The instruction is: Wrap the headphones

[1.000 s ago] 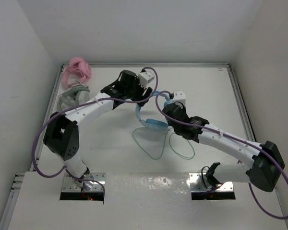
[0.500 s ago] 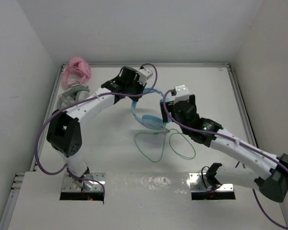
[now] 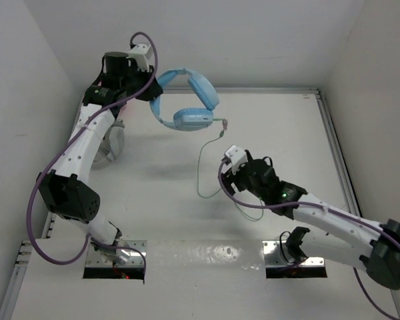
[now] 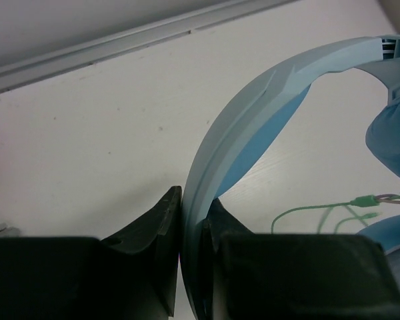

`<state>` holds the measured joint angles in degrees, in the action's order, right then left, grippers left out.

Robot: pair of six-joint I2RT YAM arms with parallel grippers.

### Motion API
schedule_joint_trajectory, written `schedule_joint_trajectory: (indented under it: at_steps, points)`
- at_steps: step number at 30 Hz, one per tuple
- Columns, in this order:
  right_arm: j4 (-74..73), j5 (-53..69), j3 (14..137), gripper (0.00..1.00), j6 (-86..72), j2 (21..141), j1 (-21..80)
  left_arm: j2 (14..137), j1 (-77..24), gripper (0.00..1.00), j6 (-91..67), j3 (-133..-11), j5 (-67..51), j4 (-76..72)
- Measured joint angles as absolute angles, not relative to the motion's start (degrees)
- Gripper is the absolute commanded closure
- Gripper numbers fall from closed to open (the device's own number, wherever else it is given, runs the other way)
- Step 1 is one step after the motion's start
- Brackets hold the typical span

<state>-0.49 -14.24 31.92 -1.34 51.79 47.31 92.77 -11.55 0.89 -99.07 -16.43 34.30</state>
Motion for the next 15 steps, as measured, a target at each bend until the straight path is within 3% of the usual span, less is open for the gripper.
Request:
schedule_joint_trajectory:
  at_steps: [1,4,9,15]
  points:
    - [-0.91,-13.02,31.59,0.13,-0.67,55.16,47.31,92.42,-10.94,1.00,-0.38,-99.66,-17.58,34.35]
    - [-0.60,-10.33,28.84,0.08,1.10,59.90,47.40,91.09,-8.86,1.00,-3.49,-100.20,-19.42,34.70]
    - [2.24,-8.47,26.44,0.08,5.28,65.87,47.72,90.61,-7.40,1.00,-5.69,-100.84,-20.58,36.29]
    - [1.72,-7.53,35.79,0.07,8.75,80.88,51.90,90.61,-7.40,1.00,-6.48,-100.86,-20.93,36.71]
